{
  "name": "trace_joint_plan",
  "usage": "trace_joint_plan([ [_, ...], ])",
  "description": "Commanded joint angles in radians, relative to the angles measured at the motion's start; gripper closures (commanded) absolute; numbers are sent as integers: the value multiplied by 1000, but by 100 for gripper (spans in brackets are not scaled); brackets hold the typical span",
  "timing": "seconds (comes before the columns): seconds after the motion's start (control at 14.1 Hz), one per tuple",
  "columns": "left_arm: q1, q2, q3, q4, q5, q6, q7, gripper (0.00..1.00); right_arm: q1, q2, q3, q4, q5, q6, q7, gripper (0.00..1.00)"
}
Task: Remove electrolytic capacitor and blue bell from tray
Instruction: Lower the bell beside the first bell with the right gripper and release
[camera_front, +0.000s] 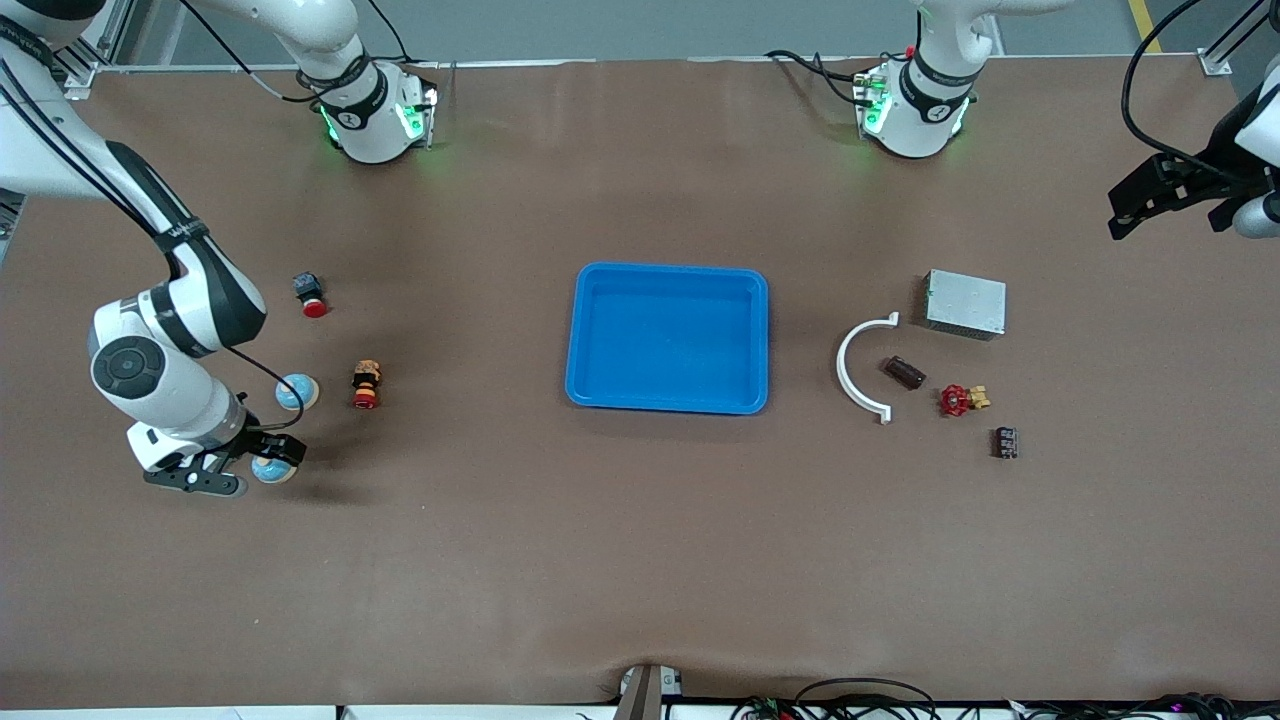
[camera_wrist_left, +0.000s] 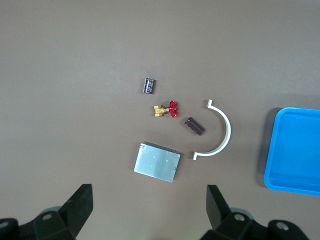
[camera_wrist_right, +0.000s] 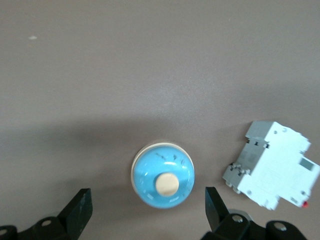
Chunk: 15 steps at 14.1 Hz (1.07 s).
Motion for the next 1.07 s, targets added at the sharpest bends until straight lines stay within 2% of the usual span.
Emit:
trace_joint_plan([
  [0.0, -3, -1, 7, 5, -18, -9, 15, 0, -80, -11, 102, -13, -15, -82, -14, 0],
  [0.28, -6, 0, 7, 5, -18, -17, 6, 0, -81, -14, 155, -4, -15, -188, -26, 0],
  [0.57, -8, 2, 7, 5, -18, -18, 6, 0, -18, -80, 144, 9, 2, -243, -21, 0],
  [0.71, -8, 2, 7, 5, -18, -18, 6, 0, 1, -85, 141, 25, 42, -263, -26, 0],
  [0.85, -8, 2, 7, 7, -14, -18, 15, 0, 61, -124, 84, 58, 104, -282, -56, 0],
  [1.0, -8, 2, 7, 8, -15, -17, 15, 0, 174, -211, -50, 97, 265, -280, -141, 0],
])
